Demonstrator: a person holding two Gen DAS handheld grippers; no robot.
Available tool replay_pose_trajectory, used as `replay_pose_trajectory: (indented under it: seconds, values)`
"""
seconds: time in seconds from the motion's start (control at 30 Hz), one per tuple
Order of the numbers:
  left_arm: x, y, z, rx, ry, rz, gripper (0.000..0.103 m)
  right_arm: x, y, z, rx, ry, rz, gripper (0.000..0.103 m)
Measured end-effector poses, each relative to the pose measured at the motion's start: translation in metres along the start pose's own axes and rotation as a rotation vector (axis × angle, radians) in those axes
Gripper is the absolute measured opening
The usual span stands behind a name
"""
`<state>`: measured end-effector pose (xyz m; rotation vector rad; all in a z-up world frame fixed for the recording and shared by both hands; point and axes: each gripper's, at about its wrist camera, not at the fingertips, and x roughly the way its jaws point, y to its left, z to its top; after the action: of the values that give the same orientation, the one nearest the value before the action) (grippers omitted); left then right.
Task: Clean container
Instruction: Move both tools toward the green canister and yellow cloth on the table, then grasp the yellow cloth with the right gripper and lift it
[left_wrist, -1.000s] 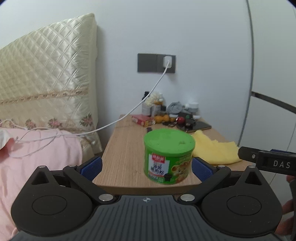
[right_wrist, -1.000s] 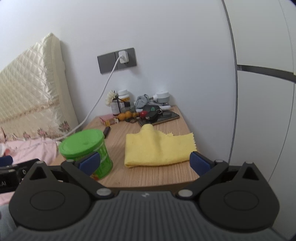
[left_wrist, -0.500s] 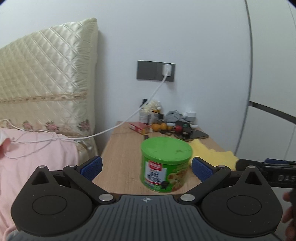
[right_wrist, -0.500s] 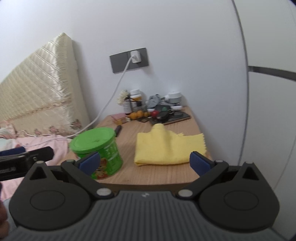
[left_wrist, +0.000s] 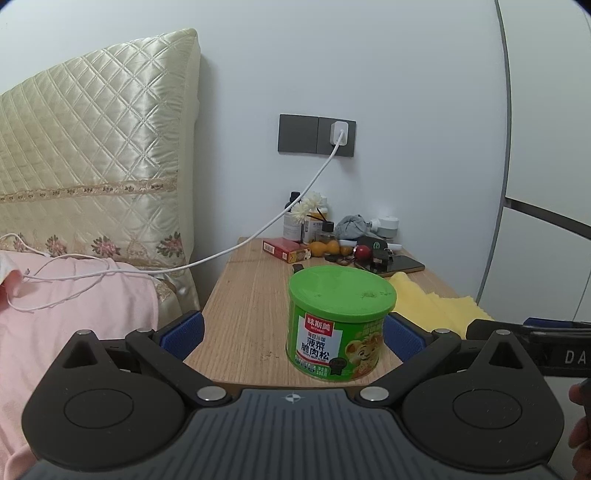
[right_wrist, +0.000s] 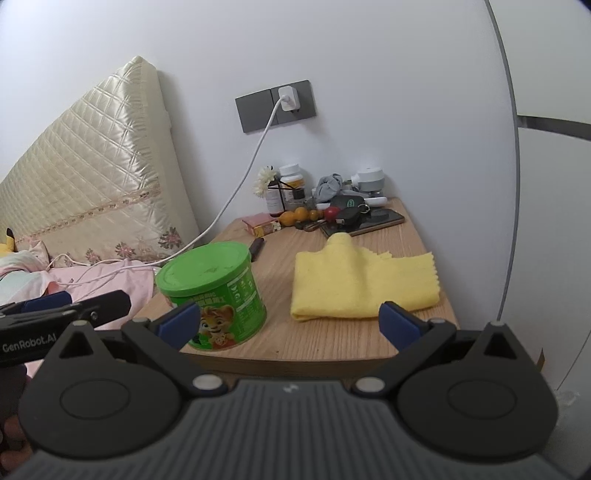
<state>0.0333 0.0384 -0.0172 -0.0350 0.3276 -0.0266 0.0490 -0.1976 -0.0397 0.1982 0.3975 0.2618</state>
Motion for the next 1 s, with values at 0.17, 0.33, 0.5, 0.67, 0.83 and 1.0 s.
replay_pose_trajectory:
  seconds: [0.17, 0.33, 0.5, 0.67, 0.83, 1.0]
  values:
    - [0.007, -0.004, -0.003, 0.009, -0.017, -0.01, 0.103, 0.003, -0.002, 0.002, -0.019, -0.016, -0.051, 0.103]
    - [0.015, -0.008, -0.004, 0.007, -0.032, -0.026, 0.103, 0.008, -0.009, 0.009, -0.004, -0.041, -0.039, 0.103]
    - [0.027, -0.013, -0.008, 0.01, -0.043, -0.056, 0.103, 0.024, -0.017, 0.018, -0.024, -0.054, -0.066, 0.103]
    - [0.037, -0.014, -0.013, 0.006, -0.042, -0.079, 0.103, 0.066, -0.031, 0.028, -0.037, -0.029, -0.076, 0.102]
    - [0.045, -0.011, -0.015, -0.012, -0.024, -0.084, 0.103, 0.127, -0.045, 0.028, -0.02, 0.047, -0.089, 0.095]
    - [0.051, -0.012, -0.021, 0.025, -0.003, -0.087, 0.103, 0.168, -0.05, 0.022, -0.015, 0.122, -0.114, 0.079]
